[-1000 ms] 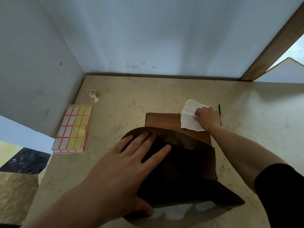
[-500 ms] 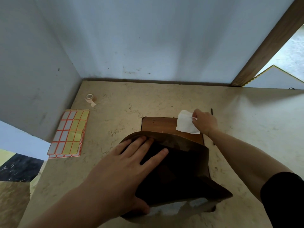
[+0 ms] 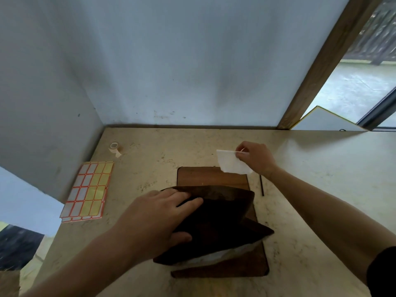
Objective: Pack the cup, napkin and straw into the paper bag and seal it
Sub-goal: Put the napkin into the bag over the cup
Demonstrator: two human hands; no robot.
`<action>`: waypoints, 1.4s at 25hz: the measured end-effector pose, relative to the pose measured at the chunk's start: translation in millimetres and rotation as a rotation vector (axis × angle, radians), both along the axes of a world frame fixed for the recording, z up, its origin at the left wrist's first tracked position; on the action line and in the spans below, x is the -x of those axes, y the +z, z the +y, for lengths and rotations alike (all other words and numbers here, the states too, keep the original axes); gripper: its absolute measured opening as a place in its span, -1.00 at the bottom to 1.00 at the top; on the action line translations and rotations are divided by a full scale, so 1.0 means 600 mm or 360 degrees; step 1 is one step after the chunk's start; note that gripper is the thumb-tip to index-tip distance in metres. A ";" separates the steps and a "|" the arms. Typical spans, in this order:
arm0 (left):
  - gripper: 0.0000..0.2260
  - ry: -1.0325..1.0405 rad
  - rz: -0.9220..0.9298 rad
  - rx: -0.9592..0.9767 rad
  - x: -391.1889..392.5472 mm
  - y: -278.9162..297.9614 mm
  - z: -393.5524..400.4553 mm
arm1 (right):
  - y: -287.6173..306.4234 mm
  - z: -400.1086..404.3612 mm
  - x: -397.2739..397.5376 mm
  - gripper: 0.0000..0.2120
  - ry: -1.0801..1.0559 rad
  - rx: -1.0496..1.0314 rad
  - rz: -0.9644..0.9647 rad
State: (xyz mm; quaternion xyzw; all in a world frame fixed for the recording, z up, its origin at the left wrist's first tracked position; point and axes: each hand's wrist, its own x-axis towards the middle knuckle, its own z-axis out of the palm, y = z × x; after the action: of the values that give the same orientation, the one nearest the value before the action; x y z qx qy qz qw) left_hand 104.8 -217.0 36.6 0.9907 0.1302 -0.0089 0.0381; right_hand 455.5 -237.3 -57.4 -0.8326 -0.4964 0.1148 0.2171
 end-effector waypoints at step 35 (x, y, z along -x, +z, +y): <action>-0.91 0.1014 -0.1189 0.1675 -0.049 0.045 0.046 | 0.217 -0.143 0.236 -0.71 0.0016 -0.0509 0.1211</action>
State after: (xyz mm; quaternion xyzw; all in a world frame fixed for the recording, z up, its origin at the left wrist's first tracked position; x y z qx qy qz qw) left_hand 134.4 -189.7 63.4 0.6918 0.3696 0.2806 0.5532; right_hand 314.0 -322.9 72.7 -0.6842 -0.3965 0.3369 0.5111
